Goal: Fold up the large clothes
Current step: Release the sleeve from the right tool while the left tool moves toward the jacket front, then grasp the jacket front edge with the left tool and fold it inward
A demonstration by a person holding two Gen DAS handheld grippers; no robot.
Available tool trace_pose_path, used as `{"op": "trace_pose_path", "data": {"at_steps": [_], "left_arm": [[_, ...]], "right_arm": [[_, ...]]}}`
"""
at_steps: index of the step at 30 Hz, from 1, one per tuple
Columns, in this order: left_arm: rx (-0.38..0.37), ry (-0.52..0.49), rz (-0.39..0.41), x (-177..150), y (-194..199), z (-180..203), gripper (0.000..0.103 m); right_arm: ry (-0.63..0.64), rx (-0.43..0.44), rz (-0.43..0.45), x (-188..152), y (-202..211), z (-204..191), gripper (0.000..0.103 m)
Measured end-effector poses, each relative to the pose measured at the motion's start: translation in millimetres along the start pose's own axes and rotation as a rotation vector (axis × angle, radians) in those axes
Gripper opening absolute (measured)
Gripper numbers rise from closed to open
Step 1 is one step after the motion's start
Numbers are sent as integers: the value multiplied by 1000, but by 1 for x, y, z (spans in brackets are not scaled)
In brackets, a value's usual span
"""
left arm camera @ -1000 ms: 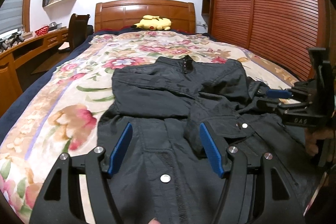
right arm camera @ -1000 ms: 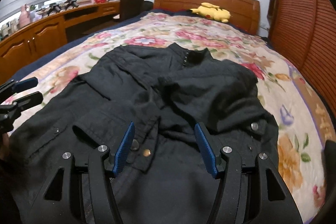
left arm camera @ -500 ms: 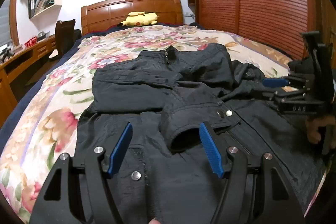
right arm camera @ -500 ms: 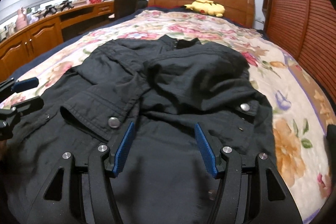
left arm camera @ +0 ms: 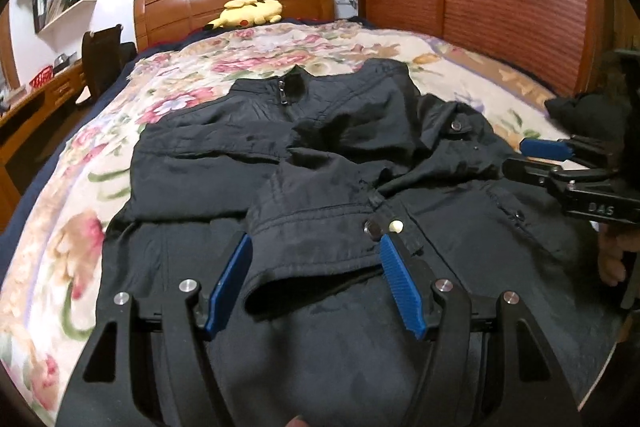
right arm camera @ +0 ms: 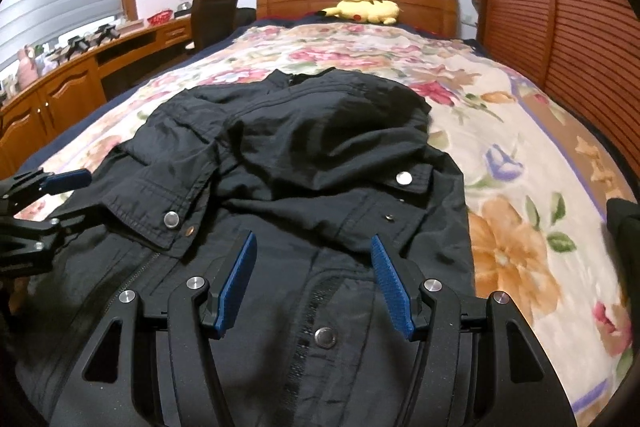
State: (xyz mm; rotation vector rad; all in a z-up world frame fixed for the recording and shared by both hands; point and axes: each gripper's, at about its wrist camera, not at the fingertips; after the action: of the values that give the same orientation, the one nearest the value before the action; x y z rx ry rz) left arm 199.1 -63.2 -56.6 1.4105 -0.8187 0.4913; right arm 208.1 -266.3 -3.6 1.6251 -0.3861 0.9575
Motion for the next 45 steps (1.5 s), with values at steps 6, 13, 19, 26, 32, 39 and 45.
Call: {"op": "trace_pose_path", "data": {"at_steps": [6,13,19,26,32,39,45], "left_arm": [[13,-45,-58,14,-21,21,66],[36,-95,-148,17,-53,39,66],[40,-97,-194,14,-68,38,66],[15,-100,-213,11,-73,33,55],[15,-117,-227,8,-67,23,22],[92,-112,-156,16,-36,-3,9],[155,-12,-67,32,3,-61,8]], "right_arm": [[-12,14,-4,-2,1,6,61],[-13,29,-11,-7,1,9,61],[-32,40,-15,-9,2,15,61],[-37,46,-14,-10,3,17,61],[-37,46,-13,-10,4,16,61],[-34,44,-13,-10,4,15,61],[-28,42,-21,-11,4,12,61]]}}
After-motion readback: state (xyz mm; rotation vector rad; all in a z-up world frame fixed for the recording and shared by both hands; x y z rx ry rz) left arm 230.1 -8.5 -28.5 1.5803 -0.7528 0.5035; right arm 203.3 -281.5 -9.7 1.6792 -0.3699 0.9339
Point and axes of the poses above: each gripper's, at about its wrist camera, not at the fingertips, and y roughly against the way its jaws point, z to its right, x to its top, and after that the axes turned 1 degree about -z, right-handed
